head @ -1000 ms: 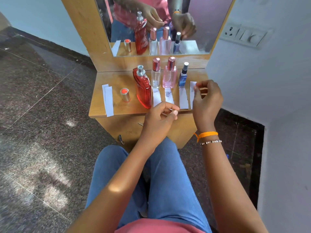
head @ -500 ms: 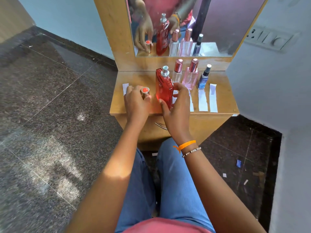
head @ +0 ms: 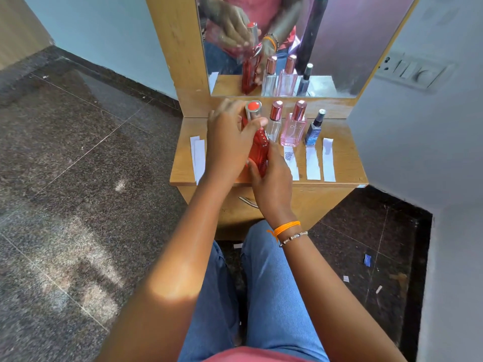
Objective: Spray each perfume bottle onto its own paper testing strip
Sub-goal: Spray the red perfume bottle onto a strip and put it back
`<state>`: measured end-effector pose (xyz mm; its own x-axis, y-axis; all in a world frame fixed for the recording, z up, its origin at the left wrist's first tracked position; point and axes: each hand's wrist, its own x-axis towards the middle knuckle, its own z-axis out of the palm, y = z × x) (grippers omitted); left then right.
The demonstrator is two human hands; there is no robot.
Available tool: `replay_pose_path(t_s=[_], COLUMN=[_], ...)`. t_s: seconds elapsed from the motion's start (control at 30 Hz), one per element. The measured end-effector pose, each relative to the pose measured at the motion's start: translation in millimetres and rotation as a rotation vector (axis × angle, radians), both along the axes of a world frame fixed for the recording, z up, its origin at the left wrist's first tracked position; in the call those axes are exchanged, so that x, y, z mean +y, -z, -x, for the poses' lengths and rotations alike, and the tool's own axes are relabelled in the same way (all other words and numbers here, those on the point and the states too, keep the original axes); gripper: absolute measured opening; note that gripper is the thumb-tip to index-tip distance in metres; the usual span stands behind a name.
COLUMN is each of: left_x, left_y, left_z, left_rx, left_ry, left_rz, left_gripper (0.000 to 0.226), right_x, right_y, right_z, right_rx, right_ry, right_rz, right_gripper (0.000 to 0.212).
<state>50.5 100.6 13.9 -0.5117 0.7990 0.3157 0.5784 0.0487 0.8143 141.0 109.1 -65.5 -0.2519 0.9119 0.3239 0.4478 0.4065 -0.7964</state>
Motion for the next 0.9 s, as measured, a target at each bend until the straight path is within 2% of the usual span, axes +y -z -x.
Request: replay_pose_path(t_s=[0.1, 0.17, 0.3, 0.4, 0.57, 0.77, 0.83, 0.9], left_x=[2, 1, -6, -9, -8, -12, -13, -12], left_y=[2, 3, 14, 21, 29, 35, 37, 39], left_z=[1, 5, 8, 4, 2, 12, 16, 17], left_rx=[0.030, -0.014, -0.149, -0.212, -0.176, -0.167, -0.189, -0.209], left_ry=[0.004, 0.026, 0.123, 0.228, 0.211, 0.239, 0.258, 0.261], left_rz=[0.026, 0.036, 0.100, 0.119, 0.089, 0.062, 0.072, 0.079], left_gripper=[0.017, 0.016, 0.046, 0.063, 0.069, 0.066, 0.073, 0.081], right_x=[1, -4, -10, 8, 33, 48, 47, 47], right_y=[-4, -13, -50, -76, -99, -122, -126, -128], right_z=[-2, -5, -15, -8, 3, -9, -10, -8], right_rx=[-0.015, 0.055, 0.258, 0.071, -0.229, -0.295, -0.302, -0.327], right_ry=[-0.030, -0.026, -0.029, -0.155, -0.235, -0.467, -0.482, -0.411], right_rz=[0.020, -0.022, -0.236, -0.304, -0.290, -0.076, -0.053, -0.077], right_gripper=[0.055, 0.062, 0.057, 0.044, 0.032, 0.027, 0.025, 0.019])
